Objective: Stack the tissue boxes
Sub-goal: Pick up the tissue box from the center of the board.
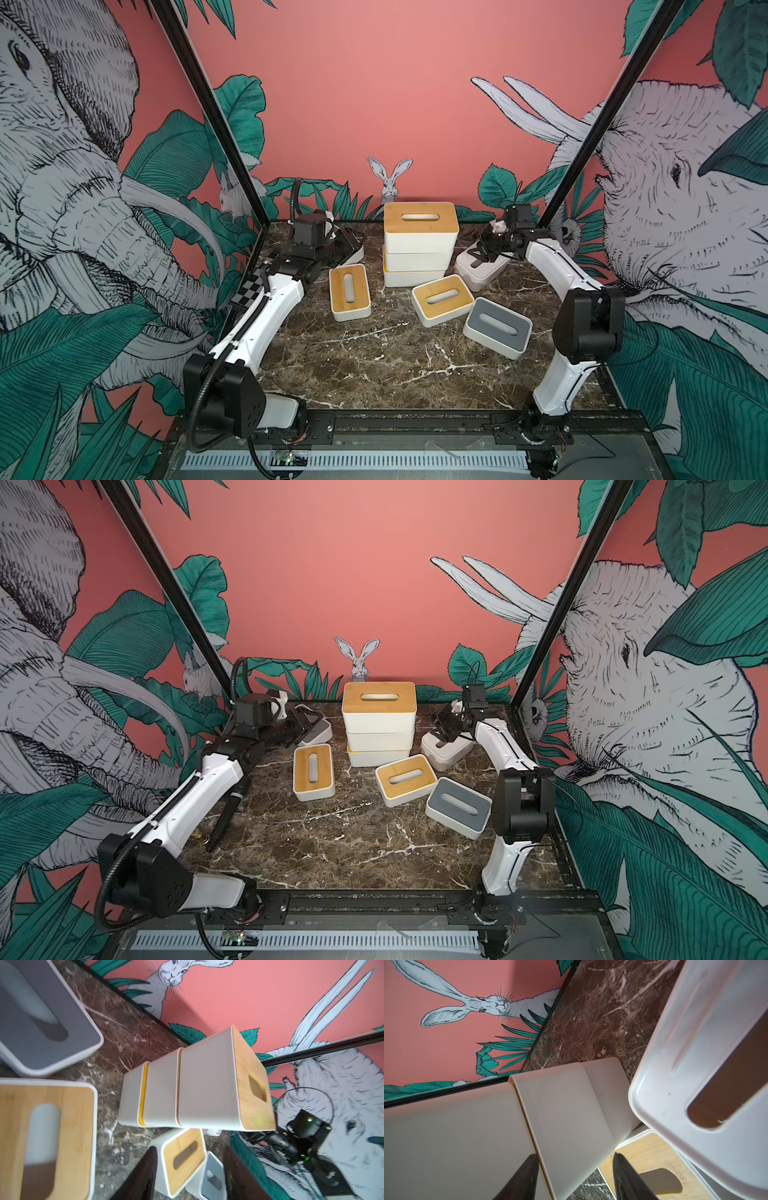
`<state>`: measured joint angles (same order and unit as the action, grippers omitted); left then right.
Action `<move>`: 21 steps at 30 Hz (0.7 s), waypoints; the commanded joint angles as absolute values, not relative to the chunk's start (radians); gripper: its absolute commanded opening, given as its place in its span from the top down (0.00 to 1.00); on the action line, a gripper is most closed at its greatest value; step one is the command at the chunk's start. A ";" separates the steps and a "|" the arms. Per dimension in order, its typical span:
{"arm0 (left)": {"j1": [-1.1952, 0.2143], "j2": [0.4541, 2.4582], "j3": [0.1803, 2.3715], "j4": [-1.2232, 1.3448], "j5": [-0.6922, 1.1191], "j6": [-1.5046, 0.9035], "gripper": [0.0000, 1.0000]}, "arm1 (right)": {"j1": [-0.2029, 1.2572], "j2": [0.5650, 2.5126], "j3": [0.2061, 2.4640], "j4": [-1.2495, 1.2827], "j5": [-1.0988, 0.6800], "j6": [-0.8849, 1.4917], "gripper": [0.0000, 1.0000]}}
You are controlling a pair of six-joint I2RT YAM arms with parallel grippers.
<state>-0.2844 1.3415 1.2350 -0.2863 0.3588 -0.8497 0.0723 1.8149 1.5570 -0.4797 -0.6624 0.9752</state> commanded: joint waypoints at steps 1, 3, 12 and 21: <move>-0.282 1.270 1.211 -0.401 0.306 -0.766 0.26 | 0.056 1.741 1.578 -0.537 -0.647 0.918 0.38; -0.281 1.241 1.209 -0.458 0.285 -0.719 0.17 | 0.051 1.709 1.568 -0.573 -0.633 0.884 0.35; -0.275 1.128 1.197 -0.783 0.082 -0.493 0.01 | 0.011 1.478 1.455 -0.710 -0.548 0.731 0.08; -0.260 1.294 1.224 -0.879 -0.019 -0.382 0.01 | 0.007 1.271 1.389 -0.699 -0.466 0.644 0.01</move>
